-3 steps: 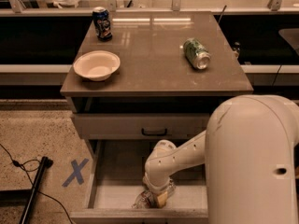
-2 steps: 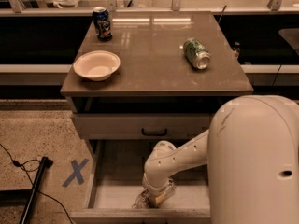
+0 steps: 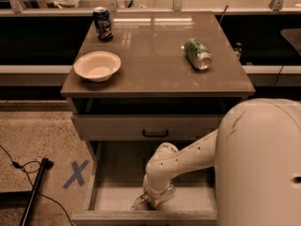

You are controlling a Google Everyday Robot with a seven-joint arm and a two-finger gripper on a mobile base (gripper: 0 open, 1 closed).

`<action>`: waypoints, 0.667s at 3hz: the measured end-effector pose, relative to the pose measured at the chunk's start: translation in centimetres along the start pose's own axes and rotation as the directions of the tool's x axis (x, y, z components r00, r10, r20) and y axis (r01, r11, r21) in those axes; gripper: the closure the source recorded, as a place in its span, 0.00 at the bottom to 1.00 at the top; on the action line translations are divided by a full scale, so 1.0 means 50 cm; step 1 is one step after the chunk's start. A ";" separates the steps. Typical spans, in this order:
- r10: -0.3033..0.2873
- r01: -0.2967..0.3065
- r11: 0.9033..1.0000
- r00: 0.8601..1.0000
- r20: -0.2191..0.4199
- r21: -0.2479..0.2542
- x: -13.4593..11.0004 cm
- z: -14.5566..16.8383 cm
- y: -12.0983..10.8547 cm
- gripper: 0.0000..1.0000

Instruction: Pick water bottle from middle drawer and place on counter

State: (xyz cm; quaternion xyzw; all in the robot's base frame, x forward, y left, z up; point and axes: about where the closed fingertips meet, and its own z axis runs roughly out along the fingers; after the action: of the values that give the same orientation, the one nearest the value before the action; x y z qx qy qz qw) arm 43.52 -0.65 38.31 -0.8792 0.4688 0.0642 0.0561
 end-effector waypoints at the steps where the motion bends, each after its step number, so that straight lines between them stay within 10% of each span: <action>1: -0.005 0.000 0.997 0.998 0.068 0.077 -0.020 -0.046 -0.008 1.00; 2: 0.015 -0.074 0.974 0.964 0.266 0.213 -0.075 -0.133 -0.038 1.00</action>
Offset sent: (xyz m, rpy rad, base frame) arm -0.0116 -0.0447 0.1327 0.5943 -0.1607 0.0417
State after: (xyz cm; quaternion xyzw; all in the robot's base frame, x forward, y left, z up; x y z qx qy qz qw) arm 43.42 2.39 45.57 -0.8404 0.4811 0.1288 0.2138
